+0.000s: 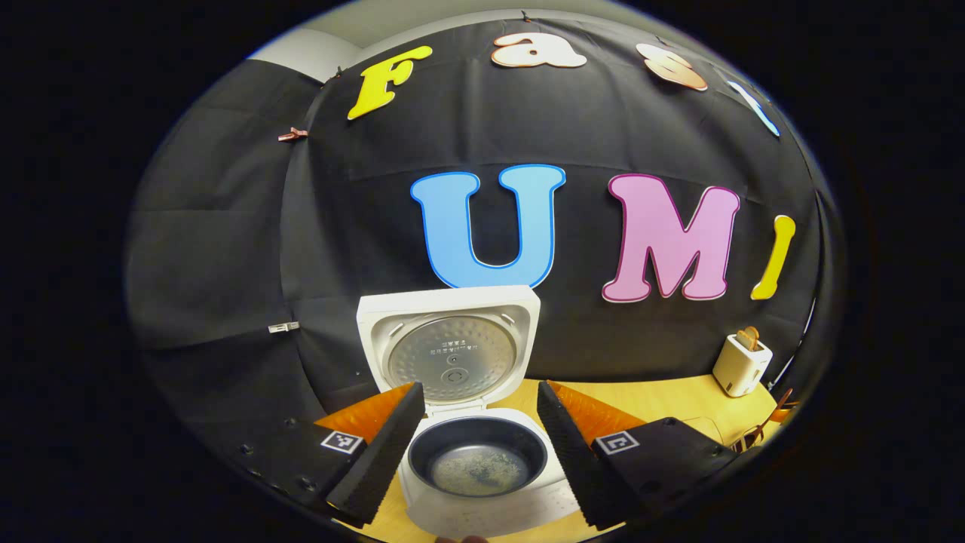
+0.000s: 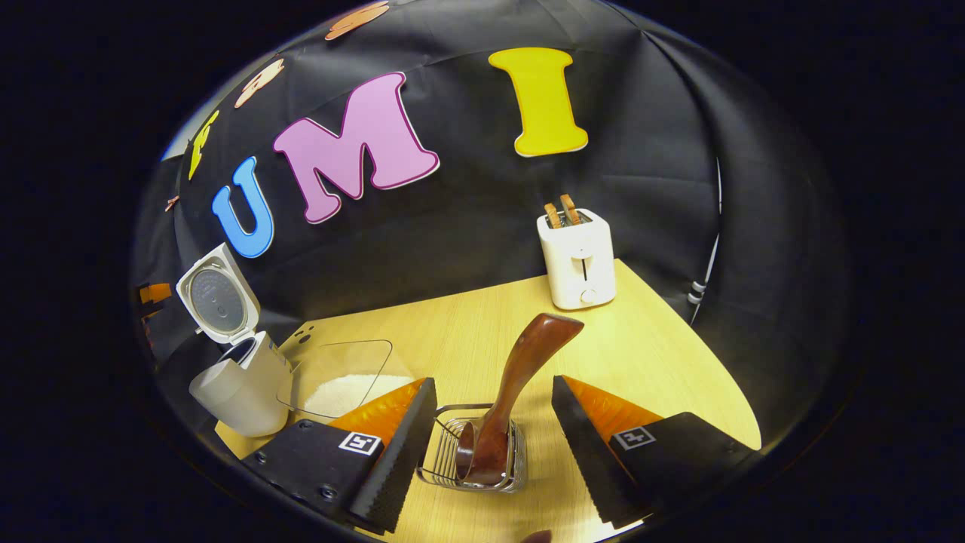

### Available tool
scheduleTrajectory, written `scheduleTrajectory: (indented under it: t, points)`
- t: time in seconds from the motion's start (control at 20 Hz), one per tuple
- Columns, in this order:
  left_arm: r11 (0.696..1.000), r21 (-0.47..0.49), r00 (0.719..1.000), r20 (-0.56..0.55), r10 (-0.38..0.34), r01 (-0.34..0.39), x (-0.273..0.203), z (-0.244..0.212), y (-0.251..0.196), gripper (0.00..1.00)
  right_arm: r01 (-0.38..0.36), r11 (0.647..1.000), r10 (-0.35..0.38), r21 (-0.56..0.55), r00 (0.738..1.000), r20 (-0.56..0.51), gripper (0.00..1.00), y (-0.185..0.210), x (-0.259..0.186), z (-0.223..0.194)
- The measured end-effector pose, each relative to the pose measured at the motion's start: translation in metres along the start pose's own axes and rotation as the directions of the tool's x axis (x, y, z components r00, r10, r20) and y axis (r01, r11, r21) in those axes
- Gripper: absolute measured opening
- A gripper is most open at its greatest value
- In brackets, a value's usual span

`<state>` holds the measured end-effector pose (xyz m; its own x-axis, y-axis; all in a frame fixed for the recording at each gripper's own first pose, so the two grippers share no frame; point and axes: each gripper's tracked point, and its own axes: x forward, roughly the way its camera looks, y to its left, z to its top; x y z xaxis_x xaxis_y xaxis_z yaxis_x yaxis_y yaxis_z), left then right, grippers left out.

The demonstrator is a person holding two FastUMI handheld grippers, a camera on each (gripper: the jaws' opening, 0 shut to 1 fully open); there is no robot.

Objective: Close the left gripper, press the button to open the rice cooker; take a wooden spoon from the chopstick holder with the right hand, scoop a spoonful of rice and pour it into the rice cooker, then put the wooden spoon back into the chopstick holder.

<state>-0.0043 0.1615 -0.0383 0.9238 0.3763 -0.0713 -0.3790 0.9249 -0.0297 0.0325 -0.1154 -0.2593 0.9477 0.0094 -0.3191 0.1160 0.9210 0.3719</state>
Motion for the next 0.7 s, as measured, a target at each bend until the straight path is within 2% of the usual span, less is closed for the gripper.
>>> scheduleTrajectory:
  t: [0.25,0.45,0.5,0.6,0.65,0.7]
  points:
    - [1.0,0.016,0.999,-0.043,0.027,-0.027,-0.009,-0.013,0.002,0.96,-0.044,0.998,0.045,0.054,0.999,-0.025,0.94,0.001,0.035,-0.012]
    - [0.998,0.028,0.996,-0.059,0.06,-0.059,-0.014,-0.015,0.012,0.95,-0.049,0.994,0.051,0.093,0.998,-0.021,0.87,0.002,0.059,-0.013]
    - [0.997,0.031,0.996,-0.063,0.068,-0.066,-0.015,-0.015,0.015,0.95,-0.05,0.994,0.053,0.1,0.998,-0.026,0.78,0.003,0.064,-0.015]
    - [0.996,0.04,0.994,-0.067,0.081,-0.079,-0.016,-0.017,0.018,0.95,-0.05,0.995,0.054,0.086,0.998,-0.041,0.75,0.008,0.072,-0.02]
    - [0.996,0.046,0.994,-0.068,0.085,-0.082,-0.016,-0.018,0.02,0.95,-0.041,0.997,0.044,0.068,0.998,-0.04,0.55,0.007,0.075,-0.02]
    - [0.995,0.049,0.994,-0.068,0.086,-0.083,-0.016,-0.018,0.02,0.95,-0.036,0.997,0.039,0.061,0.999,-0.035,0.61,0.007,0.076,-0.019]
